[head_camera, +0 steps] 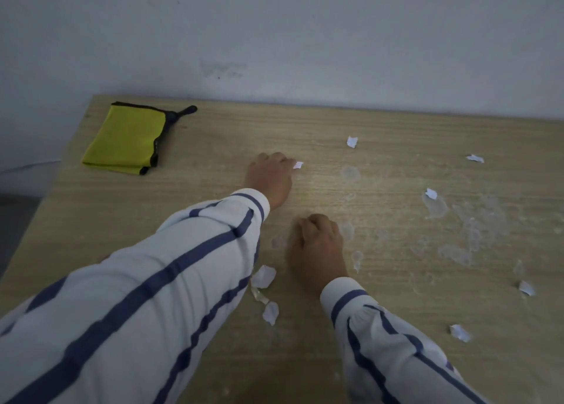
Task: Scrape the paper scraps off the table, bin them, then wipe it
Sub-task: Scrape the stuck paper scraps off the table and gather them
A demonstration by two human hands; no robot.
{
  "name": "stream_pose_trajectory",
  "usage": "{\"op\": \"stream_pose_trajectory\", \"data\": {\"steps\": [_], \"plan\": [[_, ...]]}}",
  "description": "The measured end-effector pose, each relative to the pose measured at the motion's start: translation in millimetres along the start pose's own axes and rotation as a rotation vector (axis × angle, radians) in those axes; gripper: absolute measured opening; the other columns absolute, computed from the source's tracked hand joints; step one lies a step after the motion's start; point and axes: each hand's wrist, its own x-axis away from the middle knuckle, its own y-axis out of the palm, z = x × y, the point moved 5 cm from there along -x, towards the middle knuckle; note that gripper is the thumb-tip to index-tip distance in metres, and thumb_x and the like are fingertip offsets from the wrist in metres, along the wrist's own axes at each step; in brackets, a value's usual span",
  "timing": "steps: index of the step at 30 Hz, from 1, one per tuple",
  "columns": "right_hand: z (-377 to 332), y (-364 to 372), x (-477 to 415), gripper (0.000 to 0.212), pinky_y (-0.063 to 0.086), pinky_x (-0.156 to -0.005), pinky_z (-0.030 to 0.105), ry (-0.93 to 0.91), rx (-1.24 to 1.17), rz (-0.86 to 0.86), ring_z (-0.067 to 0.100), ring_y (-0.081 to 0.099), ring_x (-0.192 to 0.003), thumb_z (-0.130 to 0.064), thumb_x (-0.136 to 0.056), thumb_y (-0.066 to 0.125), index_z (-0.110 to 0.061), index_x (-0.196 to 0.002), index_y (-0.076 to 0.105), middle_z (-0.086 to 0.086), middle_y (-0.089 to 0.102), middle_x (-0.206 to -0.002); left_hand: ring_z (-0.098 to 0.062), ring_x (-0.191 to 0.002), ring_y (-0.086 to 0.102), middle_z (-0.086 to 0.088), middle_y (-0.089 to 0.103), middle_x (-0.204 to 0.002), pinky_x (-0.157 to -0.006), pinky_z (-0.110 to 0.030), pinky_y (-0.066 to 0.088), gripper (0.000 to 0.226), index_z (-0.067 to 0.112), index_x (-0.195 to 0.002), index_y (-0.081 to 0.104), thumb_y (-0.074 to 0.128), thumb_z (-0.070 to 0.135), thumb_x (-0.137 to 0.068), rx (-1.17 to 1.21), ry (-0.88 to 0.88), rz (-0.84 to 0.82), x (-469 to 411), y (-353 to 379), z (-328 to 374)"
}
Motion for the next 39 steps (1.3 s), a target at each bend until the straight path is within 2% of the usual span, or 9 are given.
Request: {"op": "stream_pose_trajectory", "data": {"steps": [4, 9, 15, 22, 25, 28, 31, 34, 39], "plan": [[5.7, -0.9, -13.0, 0.033, 0.027, -0.103, 0.043, 0.035, 0.008, 0.041, 0.031, 0.038, -0.124, -0.023, -0.089, 0.047, -0.008, -0.117, 0.056, 0.011, 0.047, -0.133, -0.029, -0.103, 0.049, -0.003, 0.053, -0.118, -0.087, -0.04, 0.042, 0.036, 0.03, -0.122, 0.058, 0.043, 0.016, -0.093, -0.015, 0.01, 0.014, -19.5, -2.1, -0.2], [5.9, -0.5, -19.3, 0.046, 0.035, -0.1, 0.048, 0.003, 0.043, 0.121, 0.033, 0.045, -0.121, -0.037, -0.083, 0.034, -0.01, -0.114, 0.055, 0.012, 0.052, -0.128, -0.027, -0.092, 0.053, -0.005, 0.058, -0.107, -0.075, -0.037, 0.044, 0.023, 0.018, -0.109, 0.063, 0.045, 0.025, -0.096, -0.136, 0.06, 0.088, -26.1, -4.0, 6.2], [8.5, -2.5, -18.8, 0.036, 0.03, -0.102, 0.049, -0.001, -0.013, 0.091, 0.033, 0.04, -0.125, -0.031, -0.087, 0.046, -0.011, -0.115, 0.055, 0.012, 0.049, -0.131, -0.028, -0.097, 0.051, -0.008, 0.057, -0.108, -0.083, -0.042, 0.044, 0.026, 0.01, -0.104, 0.062, 0.045, 0.028, -0.096, -0.105, 0.006, 0.05, -21.6, -3.2, 9.7], [14.3, -4.1, -15.1, 0.04, 0.023, -0.108, 0.045, -0.039, 0.0, -0.015, 0.031, 0.03, -0.132, -0.027, -0.088, 0.049, -0.01, -0.124, 0.05, 0.014, 0.04, -0.14, -0.019, -0.079, 0.057, -0.001, 0.062, -0.085, -0.071, -0.033, 0.047, 0.017, 0.016, -0.088, 0.06, 0.055, 0.032, -0.091, 0.312, -0.107, -0.181, 55.5, -6.0, 2.6], [16.1, -5.4, -8.5, 0.039, 0.023, -0.108, 0.044, -0.043, 0.011, -0.032, 0.032, 0.03, -0.131, -0.025, -0.088, 0.049, -0.007, -0.123, 0.05, 0.015, 0.039, -0.139, -0.007, -0.073, 0.055, 0.008, 0.061, -0.08, -0.06, -0.019, 0.038, 0.01, 0.021, -0.086, 0.061, 0.059, 0.03, -0.088, 0.381, -0.14, -0.271, 101.7, -14.2, 2.5], [16.4, -4.0, 1.5, 0.04, 0.022, -0.109, 0.042, -0.05, 0.026, -0.052, 0.03, 0.029, -0.132, -0.025, -0.089, 0.047, -0.008, -0.125, 0.048, 0.013, 0.038, -0.141, -0.002, -0.066, 0.053, 0.013, 0.059, -0.075, -0.055, -0.016, 0.034, 0.004, 0.025, -0.083, 0.062, 0.061, 0.027, -0.086, 0.408, -0.175, -0.295, 141.5, -17.9, 2.7], [15.8, -1.6, 12.9, 0.041, 0.023, -0.109, 0.042, -0.062, 0.04, -0.06, 0.029, 0.028, -0.133, -0.025, -0.088, 0.046, -0.011, -0.127, 0.047, 0.012, 0.037, -0.142, -0.008, -0.073, 0.055, 0.009, 0.062, -0.082, -0.059, -0.017, 0.037, 0.006, 0.022, -0.09, 0.064, 0.058, 0.024, -0.088, 0.387, -0.167, -0.255, 169.1, -14.2, 3.0], [14.7, 0.6, 22.4, 0.041, 0.023, -0.109, 0.043, -0.065, 0.037, -0.051, 0.029, 0.028, -0.134, -0.026, -0.089, 0.046, -0.011, -0.127, 0.047, 0.011, 0.037, -0.142, -0.015, -0.084, 0.055, -0.002, 0.064, -0.093, -0.074, -0.021, 0.04, 0.018, 0.014, -0.099, 0.069, 0.053, 0.017, -0.091, 0.292, -0.114, -0.154, 186.4, -1.8, -0.8], [12.6, 4.4, 37.9, 0.042, 0.022, -0.11, 0.044, -0.094, 0.043, -0.069, 0.03, 0.026, -0.135, -0.027, -0.091, 0.046, -0.011, -0.13, 0.045, 0.012, 0.036, -0.143, -0.014, -0.103, 0.048, 0.004, 0.055, -0.113, -0.092, -0.028, 0.037, 0.045, 0.017, -0.119, 0.06, 0.05, 0.043, -0.083, 0.383, -0.098, -0.098, 212.0, 4.6, 0.0]]}}
